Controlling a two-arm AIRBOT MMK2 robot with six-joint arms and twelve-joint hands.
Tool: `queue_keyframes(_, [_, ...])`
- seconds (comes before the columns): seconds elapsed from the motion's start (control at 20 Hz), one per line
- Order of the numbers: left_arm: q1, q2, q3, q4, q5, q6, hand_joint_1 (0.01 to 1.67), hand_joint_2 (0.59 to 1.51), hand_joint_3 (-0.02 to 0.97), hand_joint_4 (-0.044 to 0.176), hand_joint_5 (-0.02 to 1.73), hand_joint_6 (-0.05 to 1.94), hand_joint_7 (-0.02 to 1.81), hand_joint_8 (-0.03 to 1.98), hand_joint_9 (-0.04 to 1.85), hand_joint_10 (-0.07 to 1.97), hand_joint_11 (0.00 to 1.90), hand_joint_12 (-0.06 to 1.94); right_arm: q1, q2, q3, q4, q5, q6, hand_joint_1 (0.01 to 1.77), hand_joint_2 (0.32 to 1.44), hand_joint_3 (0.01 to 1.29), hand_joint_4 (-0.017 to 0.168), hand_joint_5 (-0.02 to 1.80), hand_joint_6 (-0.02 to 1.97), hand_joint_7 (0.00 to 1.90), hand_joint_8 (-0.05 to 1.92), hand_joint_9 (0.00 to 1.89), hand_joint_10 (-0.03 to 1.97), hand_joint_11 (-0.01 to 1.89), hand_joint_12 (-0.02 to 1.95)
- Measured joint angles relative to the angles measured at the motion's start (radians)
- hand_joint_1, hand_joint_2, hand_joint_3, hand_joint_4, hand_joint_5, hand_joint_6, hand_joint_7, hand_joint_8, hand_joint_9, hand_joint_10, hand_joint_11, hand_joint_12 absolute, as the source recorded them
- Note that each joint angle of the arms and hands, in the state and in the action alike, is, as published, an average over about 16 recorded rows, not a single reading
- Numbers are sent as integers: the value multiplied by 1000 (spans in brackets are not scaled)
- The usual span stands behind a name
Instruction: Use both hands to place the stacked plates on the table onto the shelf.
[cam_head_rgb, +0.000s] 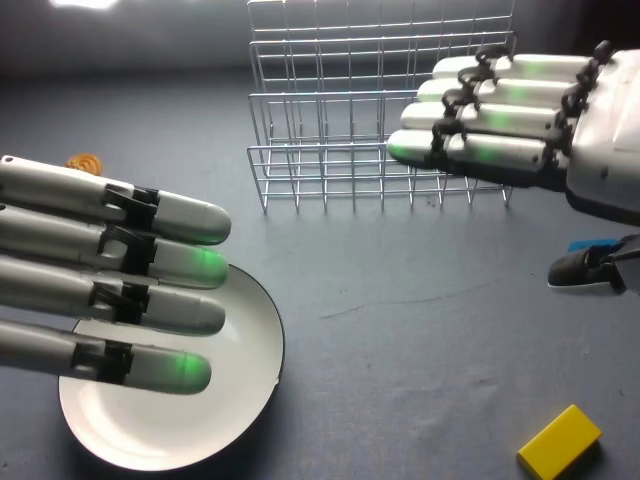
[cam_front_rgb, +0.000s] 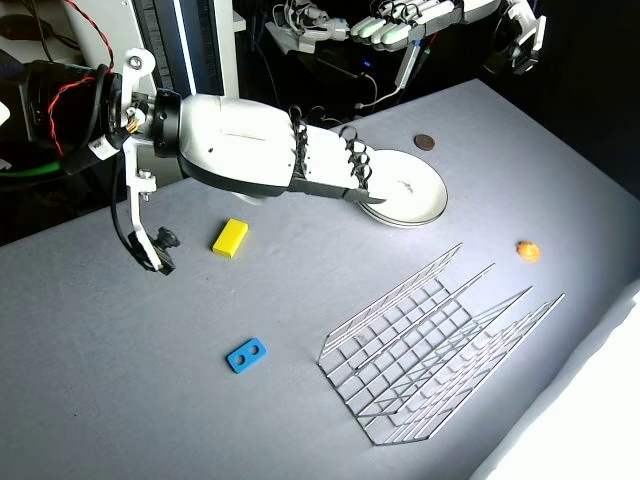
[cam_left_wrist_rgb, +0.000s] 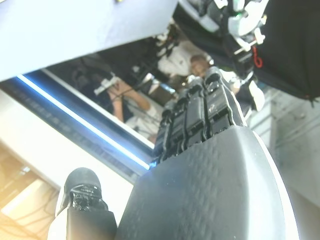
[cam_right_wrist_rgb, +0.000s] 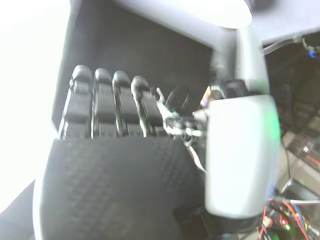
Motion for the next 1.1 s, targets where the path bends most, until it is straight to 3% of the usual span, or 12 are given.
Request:
queue_keyframes(0.3, [-12, 0, -4, 46, 0, -26, 18, 1084, 18, -1, 20, -10, 17, -10, 19, 6, 15, -13, -1, 2, 0, -9, -5, 61, 1176, 946, 13, -1, 23, 19, 21, 14, 18, 4, 34, 40])
queue_keyframes(0.7, [13, -11, -9, 110, 55, -62, 17, 1096, 20, -1, 16, -9, 18, -10, 17, 5, 15, -12, -1, 3, 0, -37, -25, 148, 1238, 958, 14, -1, 27, 19, 21, 14, 16, 4, 29, 238])
queue_keyframes(1.1, [138, -50, 17, 129, 191, -60, 16, 1113, 20, 0, 18, -9, 18, -10, 18, 5, 16, -12, -1, 3, -3, -94, -30, 197, 1277, 977, 14, -1, 32, 19, 21, 13, 18, 4, 14, 356])
